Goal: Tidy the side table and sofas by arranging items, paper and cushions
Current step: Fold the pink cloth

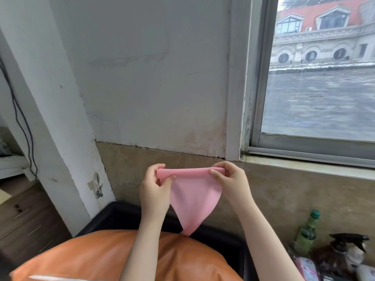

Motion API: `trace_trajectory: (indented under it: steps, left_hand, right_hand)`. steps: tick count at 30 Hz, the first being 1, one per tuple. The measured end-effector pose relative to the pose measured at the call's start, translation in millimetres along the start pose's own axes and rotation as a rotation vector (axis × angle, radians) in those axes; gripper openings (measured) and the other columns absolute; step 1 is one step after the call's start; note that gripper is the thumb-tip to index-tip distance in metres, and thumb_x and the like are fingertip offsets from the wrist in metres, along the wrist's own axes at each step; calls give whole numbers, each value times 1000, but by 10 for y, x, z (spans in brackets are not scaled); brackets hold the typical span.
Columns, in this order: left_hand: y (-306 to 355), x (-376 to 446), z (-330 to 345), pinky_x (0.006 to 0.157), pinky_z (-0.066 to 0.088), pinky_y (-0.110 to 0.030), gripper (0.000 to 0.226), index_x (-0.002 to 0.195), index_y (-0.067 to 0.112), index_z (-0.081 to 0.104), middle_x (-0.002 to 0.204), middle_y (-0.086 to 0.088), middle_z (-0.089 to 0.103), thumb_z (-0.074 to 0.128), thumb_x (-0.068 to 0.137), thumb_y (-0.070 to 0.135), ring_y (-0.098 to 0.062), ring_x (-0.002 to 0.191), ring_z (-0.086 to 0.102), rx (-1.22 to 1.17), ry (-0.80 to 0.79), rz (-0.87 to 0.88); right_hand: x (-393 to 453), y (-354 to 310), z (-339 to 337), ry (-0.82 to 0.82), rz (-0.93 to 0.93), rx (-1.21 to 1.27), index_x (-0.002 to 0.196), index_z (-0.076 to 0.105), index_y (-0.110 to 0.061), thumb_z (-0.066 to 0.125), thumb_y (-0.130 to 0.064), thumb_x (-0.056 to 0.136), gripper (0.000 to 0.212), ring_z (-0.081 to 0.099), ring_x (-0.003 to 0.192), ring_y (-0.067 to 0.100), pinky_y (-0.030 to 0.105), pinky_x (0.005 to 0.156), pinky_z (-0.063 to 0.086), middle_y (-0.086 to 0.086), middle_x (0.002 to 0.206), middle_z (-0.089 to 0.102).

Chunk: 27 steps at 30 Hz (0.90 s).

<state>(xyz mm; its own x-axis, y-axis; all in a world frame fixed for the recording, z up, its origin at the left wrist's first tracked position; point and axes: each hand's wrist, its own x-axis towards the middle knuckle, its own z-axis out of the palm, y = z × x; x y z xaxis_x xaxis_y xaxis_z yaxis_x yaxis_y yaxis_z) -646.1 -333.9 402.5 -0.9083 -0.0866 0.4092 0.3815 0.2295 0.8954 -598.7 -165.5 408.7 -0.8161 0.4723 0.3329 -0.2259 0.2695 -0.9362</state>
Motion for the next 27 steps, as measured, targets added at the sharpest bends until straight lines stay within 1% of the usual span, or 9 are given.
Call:
trace_trajectory:
  steps: [2,8,12,14,17,19,21,24,27]
  left_hand:
    - [16,4,-5,67,40,-3,30,105,22,56,88,14,62,68,83,5,2,82,58,-40,47,-14]
    - [-36,2,-14,64,41,-2,7,90,13,66,78,7,67,63,88,7,4,74,59,-6,108,47]
    - [-52,1,-8,75,41,-1,14,94,10,73,86,8,69,60,91,6,0,82,62,-45,142,37]
    - [-43,-8,12,76,41,-1,18,95,9,74,86,13,68,57,91,4,-2,85,62,-64,166,9]
    - [-21,-28,37,83,44,-12,19,96,12,72,87,16,67,55,93,5,-5,88,63,-142,205,-41]
    - [-29,-22,50,87,44,-20,20,107,12,69,95,9,67,54,95,8,-8,93,61,-205,219,-97]
    - [-49,-5,56,83,42,-21,21,112,12,65,96,7,65,55,94,9,-10,93,60,-245,224,-146]
    - [-53,2,54,75,44,-22,9,93,14,65,83,6,65,57,93,9,-10,78,61,-280,242,-188]
    - [-34,-7,46,72,45,-19,6,90,12,66,80,7,65,61,91,9,-3,74,60,-300,273,-208]
  right_hand:
    - [-15,4,13,7,17,39,69,65,-25,67,-6,82,23,55,67,3,15,59,41,-10,68,64]
    - [-19,12,35,22,38,79,72,66,-22,65,-5,83,20,56,69,8,21,61,41,-4,72,66]
    - [-37,17,45,21,45,95,75,66,-22,67,-6,82,18,56,68,5,13,59,42,-6,73,66]
    - [-46,14,53,18,52,116,74,66,-22,67,-6,81,18,55,67,5,14,59,42,-5,72,65]
    - [-51,8,68,14,54,145,71,66,-23,69,-5,80,21,55,65,4,19,62,42,-7,68,64]
    - [-51,7,78,14,53,159,70,66,-24,69,-4,80,22,55,62,1,19,61,42,-9,65,64]
    - [-50,9,82,17,47,166,71,66,-23,69,-3,80,22,55,61,-2,17,60,42,-10,64,64]
    - [-47,12,85,26,30,175,72,67,-22,68,-3,80,21,55,61,-2,14,58,42,-11,64,65]
    - [-48,24,94,49,12,191,73,67,-20,68,-2,80,20,54,60,0,13,57,41,-12,62,64]
